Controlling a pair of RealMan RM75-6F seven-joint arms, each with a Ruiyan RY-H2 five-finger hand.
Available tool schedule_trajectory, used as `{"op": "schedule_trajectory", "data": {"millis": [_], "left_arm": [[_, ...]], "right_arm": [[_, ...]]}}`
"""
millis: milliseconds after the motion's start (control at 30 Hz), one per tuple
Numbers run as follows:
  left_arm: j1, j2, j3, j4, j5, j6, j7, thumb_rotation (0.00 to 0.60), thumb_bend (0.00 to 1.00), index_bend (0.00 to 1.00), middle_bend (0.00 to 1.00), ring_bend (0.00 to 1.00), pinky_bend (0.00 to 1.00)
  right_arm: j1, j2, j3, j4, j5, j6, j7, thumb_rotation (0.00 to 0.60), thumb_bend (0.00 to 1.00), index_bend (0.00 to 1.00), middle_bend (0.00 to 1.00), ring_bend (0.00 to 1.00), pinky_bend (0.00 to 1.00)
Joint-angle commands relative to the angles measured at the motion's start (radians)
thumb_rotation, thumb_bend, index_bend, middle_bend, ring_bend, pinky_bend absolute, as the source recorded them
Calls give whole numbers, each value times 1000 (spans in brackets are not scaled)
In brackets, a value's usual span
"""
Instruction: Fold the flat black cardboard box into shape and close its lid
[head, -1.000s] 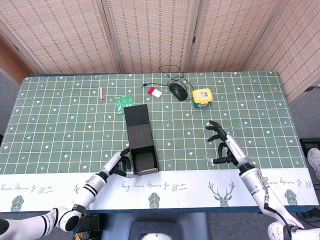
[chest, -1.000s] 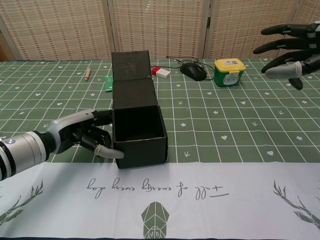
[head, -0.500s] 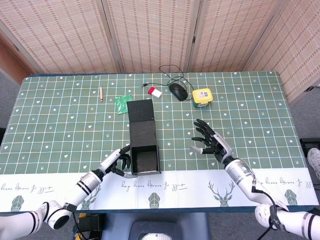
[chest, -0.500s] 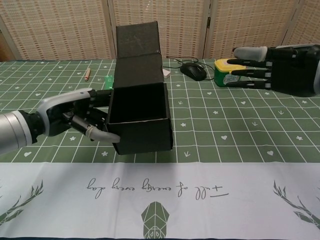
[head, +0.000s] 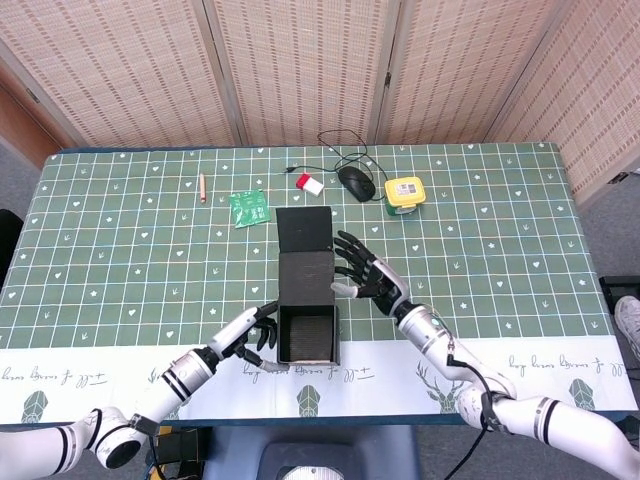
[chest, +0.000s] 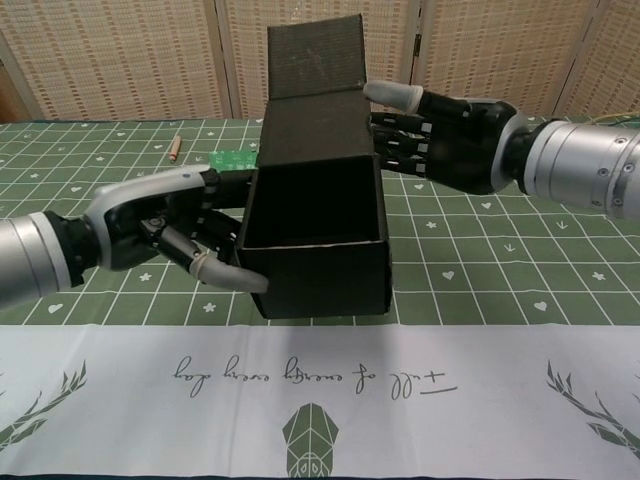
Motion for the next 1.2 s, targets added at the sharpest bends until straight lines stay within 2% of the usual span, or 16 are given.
{"op": "schedule_trajectory", "data": {"millis": [33,267,433,567,700,833,1000,1200], "left_arm": [[-9,-3,2,-14,-4,-7,12,600,36,296,264,604,714],[-27,-2,-6,-21,-51,-45,21,600,37,296,265,604,715],[-26,1,-5,-13,-81,-65,14,600,36,296,264,604,715],[-27,3,1,-12,-84,-73,17,600,37,295,265,604,715],[-28,11,0,-13,-95,-82,14,600,37,292,265,604,715],[-29,14,0,-6,-102,-92,21,600,37,289,264,604,715],[-32,8,-1,3,-114,-104,30,600,37,288,264,604,715],[-29,-3,-6,25,-140,-110,60,600,37,282,264,604,715]], "right_arm": [[56,-63,-14,60,-114,48,142,600,0,0,0,0,146],[114,-51,-104,81,-274,155,290,600,0,0,0,0,146],[136,2,-170,62,-334,220,326,600,0,0,0,0,146],[164,58,-220,42,-373,235,280,600,0,0,0,0,146],[189,129,-263,15,-410,245,160,600,0,0,0,0,146],[207,182,-282,-12,-423,235,-53,600,0,0,0,0,143],[250,245,-293,-72,-424,167,-364,600,0,0,0,0,123],[295,312,-300,-160,-378,80,-608,600,0,0,0,0,106]]}}
